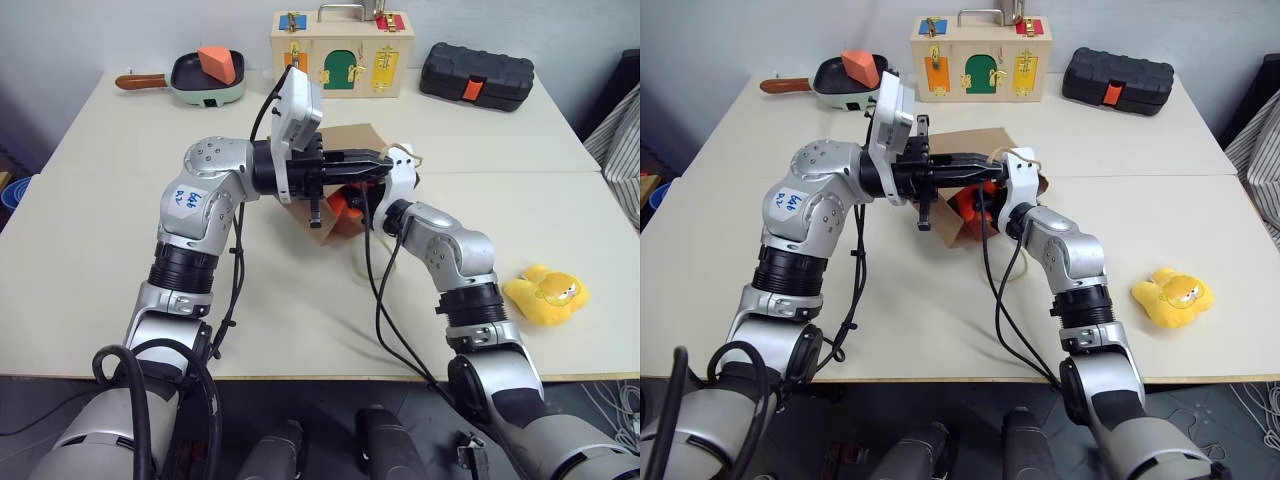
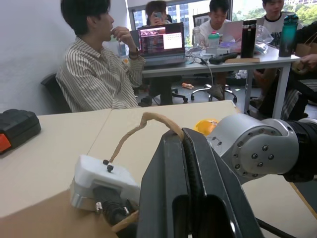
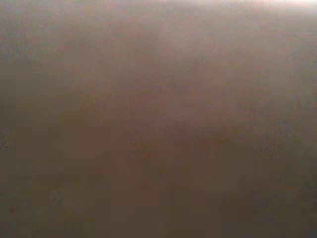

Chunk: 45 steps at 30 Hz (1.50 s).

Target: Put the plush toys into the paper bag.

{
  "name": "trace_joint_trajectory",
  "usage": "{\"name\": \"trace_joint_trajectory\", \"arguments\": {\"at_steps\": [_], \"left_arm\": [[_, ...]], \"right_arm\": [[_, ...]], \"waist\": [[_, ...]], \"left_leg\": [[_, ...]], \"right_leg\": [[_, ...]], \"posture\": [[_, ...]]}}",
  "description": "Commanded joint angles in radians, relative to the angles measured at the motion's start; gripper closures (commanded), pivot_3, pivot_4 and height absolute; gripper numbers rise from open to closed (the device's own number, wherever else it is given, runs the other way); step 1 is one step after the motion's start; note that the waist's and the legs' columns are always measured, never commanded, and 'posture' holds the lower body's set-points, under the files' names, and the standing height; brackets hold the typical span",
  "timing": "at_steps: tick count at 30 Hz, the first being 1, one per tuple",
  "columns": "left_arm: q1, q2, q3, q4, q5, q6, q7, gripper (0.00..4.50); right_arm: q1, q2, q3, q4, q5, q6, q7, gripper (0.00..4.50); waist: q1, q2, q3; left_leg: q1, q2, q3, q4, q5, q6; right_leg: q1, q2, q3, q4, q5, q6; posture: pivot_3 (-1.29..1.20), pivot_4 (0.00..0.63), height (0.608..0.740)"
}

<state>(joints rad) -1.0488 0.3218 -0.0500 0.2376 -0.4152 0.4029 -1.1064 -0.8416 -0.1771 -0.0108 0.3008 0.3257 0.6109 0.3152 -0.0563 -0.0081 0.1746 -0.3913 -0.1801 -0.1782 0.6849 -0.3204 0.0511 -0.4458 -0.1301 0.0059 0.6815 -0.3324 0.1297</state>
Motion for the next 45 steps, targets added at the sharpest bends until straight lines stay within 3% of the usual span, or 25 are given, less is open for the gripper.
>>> {"name": "trace_joint_trajectory", "arguments": {"at_steps": [1,6,12,20,25,31,35,39,45], "left_arm": [[-0.017,0.01,0.031,-0.029,-0.009,-0.03,0.022,4.5],[-0.066,-0.002,0.075,0.06,-0.016,-0.039,0.094,4.5],[-0.093,-0.011,0.1,0.063,-0.078,0.04,0.083,4.5],[-0.051,-0.007,0.079,-0.042,-0.127,0.127,0.046,4.5],[-0.052,-0.015,0.089,-0.064,-0.138,0.144,0.064,4.5],[-0.034,-0.013,0.09,-0.092,-0.144,0.159,0.074,4.5],[-0.017,-0.004,0.069,-0.093,-0.115,0.13,0.061,4.5],[-0.01,0.003,0.072,-0.08,-0.106,0.117,0.065,4.5],[0.001,0.034,0.086,-0.041,-0.083,0.084,0.072,4.5]], "right_arm": [[0.069,-0.031,0.068,-0.066,-0.076,-0.067,0.035,4.4],[0.168,-0.102,0.182,-0.14,-0.204,-0.174,0.083,4.4],[0.206,-0.103,0.181,-0.158,-0.224,-0.169,0.102,4.4],[0.024,-0.097,0.234,0.041,-0.265,-0.18,0.223,4.4],[-0.102,0.01,0.097,0.255,-0.153,-0.106,0.225,4.4],[-0.175,0.043,0.125,0.421,-0.219,-0.182,0.207,4.4],[-0.216,0.08,0.089,0.427,-0.181,-0.208,0.236,4.4],[-0.172,0.069,0.048,0.27,-0.112,-0.126,0.282,3.1],[0.076,-0.097,-0.029,-0.306,0.032,0.152,0.314,1.04]], "waist": [[0.0,0.0,0.0],[0.001,0.0,0.0],[0.001,0.0,0.0],[-0.003,0.0,0.0],[-0.005,0.0,0.0],[-0.005,0.0,0.0],[-0.016,0.0,0.0],[-0.025,0.0,0.0],[-0.012,0.0,0.0]], "left_leg": [[0.0,0.0,0.0,0.0,0.0,0.0],[0.0,0.0,0.0,0.0,0.0,0.0],[0.0,0.0,0.001,0.0,0.0,0.0],[0.001,0.0,0.002,0.0,0.0,0.0],[0.001,0.001,0.003,0.0,0.0,0.0],[0.001,0.001,0.002,0.0,0.0,0.0],[0.001,0.001,0.002,0.0,0.0,0.0],[0.001,0.001,0.002,0.001,0.0,0.0],[0.0,0.001,-0.003,0.002,0.0,-0.001]], "right_leg": [[0.0,0.0,0.0,0.0,0.0,0.0],[0.0,0.0,0.0,0.0,0.0,0.0],[0.0,0.0,0.0,0.0,0.0,0.0],[0.0,0.001,0.0,0.0,0.0,0.0],[0.0,0.001,0.0,-0.001,0.0,0.0],[0.0,0.001,0.0,0.0,0.0,0.0],[0.0,0.001,0.0,0.0,0.0,0.0],[0.0,0.001,0.0,0.0,0.0,0.0],[0.0,0.001,0.0,0.001,0.0,0.0]], "posture": [[0.0,0.15,0.74],[0.0,0.15,0.74],[0.0,0.15,0.74],[0.0,0.15,0.74],[0.0,0.15,0.74],[0.0,0.15,0.74],[0.0,0.15,0.74],[0.0,0.15,0.74],[0.0,0.15,0.74]]}}
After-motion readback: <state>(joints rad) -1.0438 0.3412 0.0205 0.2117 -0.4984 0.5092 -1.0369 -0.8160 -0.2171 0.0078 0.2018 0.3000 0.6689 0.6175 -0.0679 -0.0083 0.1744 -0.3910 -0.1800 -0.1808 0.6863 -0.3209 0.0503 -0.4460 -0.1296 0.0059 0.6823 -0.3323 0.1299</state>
